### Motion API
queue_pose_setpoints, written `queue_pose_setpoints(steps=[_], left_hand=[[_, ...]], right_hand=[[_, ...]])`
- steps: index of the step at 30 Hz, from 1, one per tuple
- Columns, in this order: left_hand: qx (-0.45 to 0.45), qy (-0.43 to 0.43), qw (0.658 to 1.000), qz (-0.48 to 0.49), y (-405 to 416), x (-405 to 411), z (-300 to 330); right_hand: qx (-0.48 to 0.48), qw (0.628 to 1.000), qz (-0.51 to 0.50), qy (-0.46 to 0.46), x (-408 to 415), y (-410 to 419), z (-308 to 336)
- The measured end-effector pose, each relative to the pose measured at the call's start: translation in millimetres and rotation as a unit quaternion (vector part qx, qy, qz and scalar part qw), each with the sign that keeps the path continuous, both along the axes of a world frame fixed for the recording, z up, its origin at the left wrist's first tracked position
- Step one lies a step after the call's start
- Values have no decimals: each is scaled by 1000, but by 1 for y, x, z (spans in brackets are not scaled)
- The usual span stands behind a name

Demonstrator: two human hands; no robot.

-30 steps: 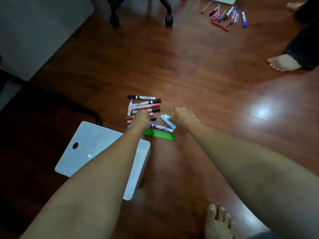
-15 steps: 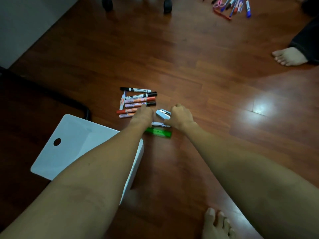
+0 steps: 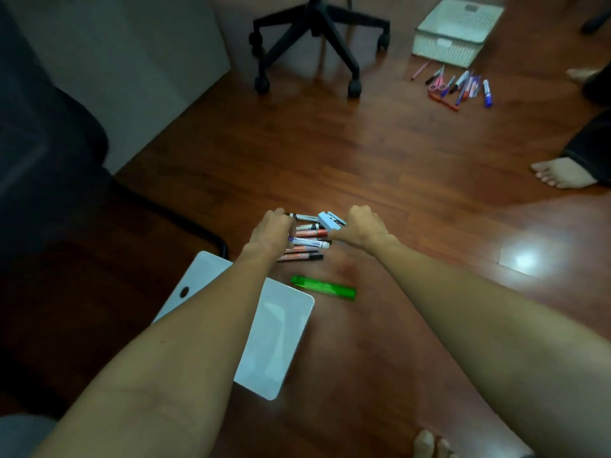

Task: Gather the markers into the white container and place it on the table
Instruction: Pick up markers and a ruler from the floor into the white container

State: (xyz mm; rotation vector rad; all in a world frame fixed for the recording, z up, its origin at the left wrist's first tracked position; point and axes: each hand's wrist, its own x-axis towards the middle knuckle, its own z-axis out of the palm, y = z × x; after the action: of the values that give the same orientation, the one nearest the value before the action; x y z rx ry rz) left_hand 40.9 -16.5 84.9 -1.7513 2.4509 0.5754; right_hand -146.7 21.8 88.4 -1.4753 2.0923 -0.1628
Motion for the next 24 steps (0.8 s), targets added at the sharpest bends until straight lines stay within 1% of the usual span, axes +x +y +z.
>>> queue_pose_setpoints(steps=[2, 4, 7, 10, 13, 15, 17, 21, 24], left_hand=[[-30, -12, 999, 0, 2, 16, 33], [-42, -11, 999, 10, 4, 33, 61], [-41, 1, 998, 44, 12, 61, 92], [-31, 17, 996, 87, 37, 90, 109], [-12, 22, 992, 122, 66, 121, 110], [-1, 13, 992, 126, 79, 134, 106], [18, -15, 993, 119, 93, 145, 98], [45, -30, 993, 109, 117, 157, 67], [55, -25, 992, 107, 129, 162, 48]], right_hand=[[-12, 1000, -2, -24, 12, -10, 26], [-26, 998, 1, -50, 28, -15, 49], [-42, 996, 28, -73, 56, -15, 71], [-40, 993, 74, -88, 85, 2, 83], [-31, 987, 120, -99, 115, 25, 91], [-29, 986, 134, -99, 130, 37, 90], [-30, 983, 155, -98, 147, 50, 83], [-19, 972, 214, -95, 167, 71, 65], [5, 968, 239, -77, 172, 79, 53]])
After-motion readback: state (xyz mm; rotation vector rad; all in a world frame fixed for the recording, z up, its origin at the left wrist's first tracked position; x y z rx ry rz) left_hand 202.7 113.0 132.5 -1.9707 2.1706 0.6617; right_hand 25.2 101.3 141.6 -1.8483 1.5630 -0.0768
